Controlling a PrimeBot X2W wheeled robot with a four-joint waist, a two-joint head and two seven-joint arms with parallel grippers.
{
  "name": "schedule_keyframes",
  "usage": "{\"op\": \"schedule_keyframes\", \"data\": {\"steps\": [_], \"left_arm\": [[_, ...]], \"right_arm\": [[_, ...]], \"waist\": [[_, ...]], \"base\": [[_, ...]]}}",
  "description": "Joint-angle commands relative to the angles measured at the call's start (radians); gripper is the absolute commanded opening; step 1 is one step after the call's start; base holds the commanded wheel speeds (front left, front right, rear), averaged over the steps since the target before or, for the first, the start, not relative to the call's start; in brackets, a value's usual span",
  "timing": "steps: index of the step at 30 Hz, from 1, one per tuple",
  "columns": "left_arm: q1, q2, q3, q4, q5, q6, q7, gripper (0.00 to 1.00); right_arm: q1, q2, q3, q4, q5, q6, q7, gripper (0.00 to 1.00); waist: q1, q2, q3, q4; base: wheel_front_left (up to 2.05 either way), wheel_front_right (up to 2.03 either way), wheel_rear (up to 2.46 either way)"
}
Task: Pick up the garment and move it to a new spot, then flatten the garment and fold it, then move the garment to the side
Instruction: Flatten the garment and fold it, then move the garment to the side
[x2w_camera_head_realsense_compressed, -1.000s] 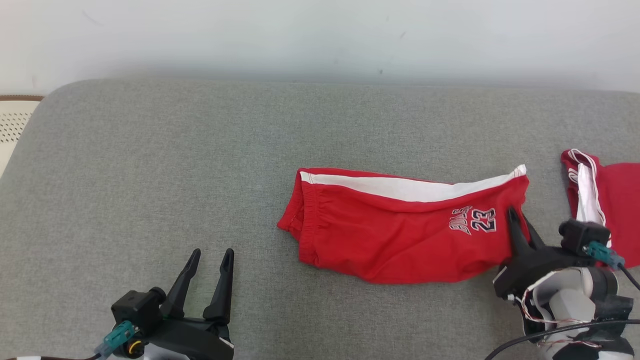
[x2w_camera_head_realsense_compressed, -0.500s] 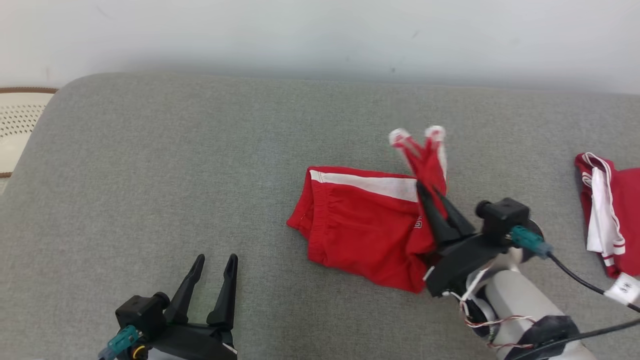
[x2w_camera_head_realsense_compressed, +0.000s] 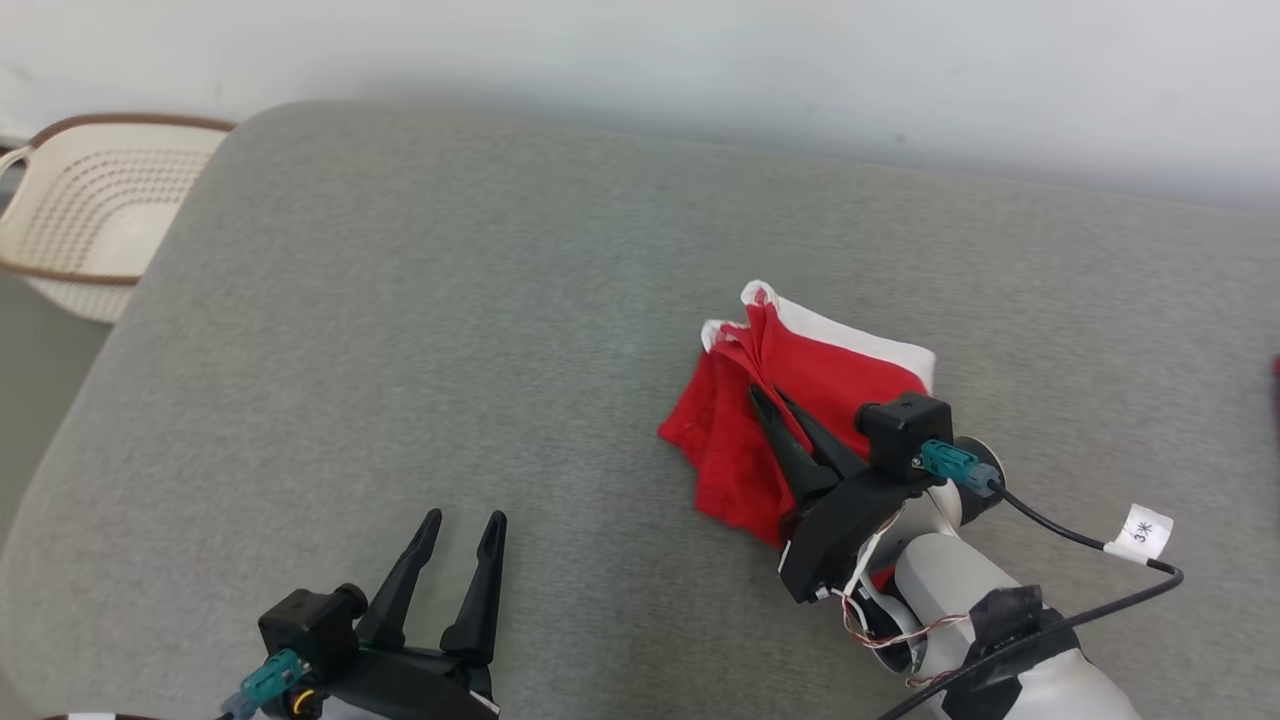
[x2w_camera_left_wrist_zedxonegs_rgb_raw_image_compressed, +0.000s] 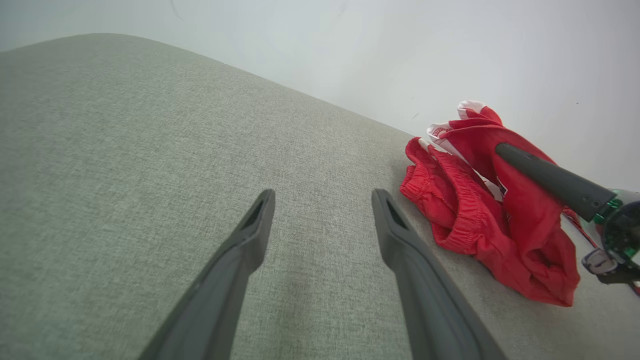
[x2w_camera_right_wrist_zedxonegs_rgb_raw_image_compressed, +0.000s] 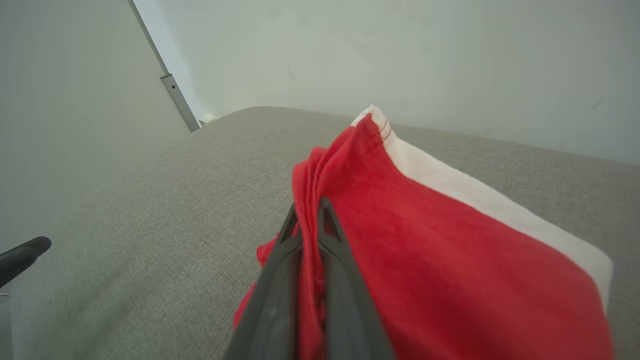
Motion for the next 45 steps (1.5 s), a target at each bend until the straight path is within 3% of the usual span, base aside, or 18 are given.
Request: {"op": "schedule_keyframes", "data": {"steps": [1, 2, 3, 4, 9, 15, 21, 26, 42, 43, 44, 45], "left_arm": [[0.0, 0.001, -0.002, -0.003, -0.011, 0.0, 0.0, 1.0], [0.004, 0.002, -0.003, -0.001, -0.015, 0.0, 0.0, 1.0], [0.008, 0.001, -0.003, -0.001, -0.013, 0.0, 0.0, 1.0], [0.011, 0.0, -0.002, 0.0, -0.012, 0.0, 0.0, 1.0], [0.025, 0.0, 0.014, -0.007, -0.009, 0.0, 0.0, 1.0], [0.017, 0.0, 0.021, -0.017, -0.003, 0.0, 0.0, 1.0], [0.007, 0.001, 0.014, -0.026, -0.006, 0.0, 0.0, 1.0], [0.005, 0.001, 0.007, -0.03, -0.006, 0.0, 0.0, 1.0], [0.008, 0.0, 0.001, -0.036, 0.006, 0.0, 0.0, 1.0], [0.009, 0.0, 0.002, -0.036, 0.006, 0.0, 0.0, 1.0], [0.011, 0.0, 0.002, -0.036, 0.006, 0.0, 0.0, 1.0], [0.012, 0.0, 0.003, -0.036, 0.006, 0.0, 0.0, 1.0]], "right_arm": [[-0.014, 0.007, 0.001, 0.018, 0.008, 0.0, -0.004, 0.0], [-0.016, 0.011, -0.001, 0.033, 0.011, 0.0, -0.004, 0.09], [-0.015, 0.018, -0.003, 0.047, 0.017, 0.0, -0.004, 0.49], [-0.017, 0.025, -0.006, 0.057, 0.025, 0.0, -0.004, 1.0], [-0.031, 0.051, -0.03, 0.003, 0.051, 0.0, -0.004, 1.0], [0.011, 0.035, -0.126, -0.089, 0.055, 0.0, -0.004, 1.0], [0.097, -0.009, -0.276, -0.075, 0.036, 0.0, -0.004, 1.0], [0.158, -0.027, -0.33, -0.051, 0.04, 0.0, -0.004, 1.0], [0.156, 0.011, -0.327, 0.092, 0.091, 0.0, -0.003, 0.98], [0.154, 0.011, -0.323, 0.097, 0.093, 0.0, -0.002, 0.31], [0.155, 0.008, -0.32, 0.099, 0.093, 0.0, -0.002, 0.0], [0.155, 0.006, -0.317, 0.102, 0.091, 0.0, -0.002, 0.0]], "waist": [[0.0001, 0.0, 0.011, 0.048], [0.0001, 0.0, 0.012, 0.058], [0.0001, 0.0, 0.012, 0.063], [0.0001, 0.0, 0.014, 0.069], [0.0001, 0.0, 0.018, 0.073], [0.0001, 0.0, 0.021, 0.043], [0.0001, 0.0, 0.016, 0.011], [0.0001, 0.0, 0.015, 0.01], [0.0001, 0.0, 0.023, 0.065], [0.0001, 0.0, 0.022, 0.068], [0.0001, 0.0, 0.021, 0.07], [0.0001, 0.0, 0.019, 0.071]], "base": [[0.0, 0.0, 0.0], [0.0, 0.0, 0.0], [0.0, 0.0, 0.0], [0.0, 0.0, 0.0], [0.0, 0.0, 0.0], [0.0, 0.0, 0.0], [0.0, 0.0, 0.0], [0.0, 0.0, 0.0], [0.0, 0.0, 0.0], [0.0, 0.0, 0.0], [0.0, 0.0, 0.0], [0.0, 0.0, 0.0]]}}
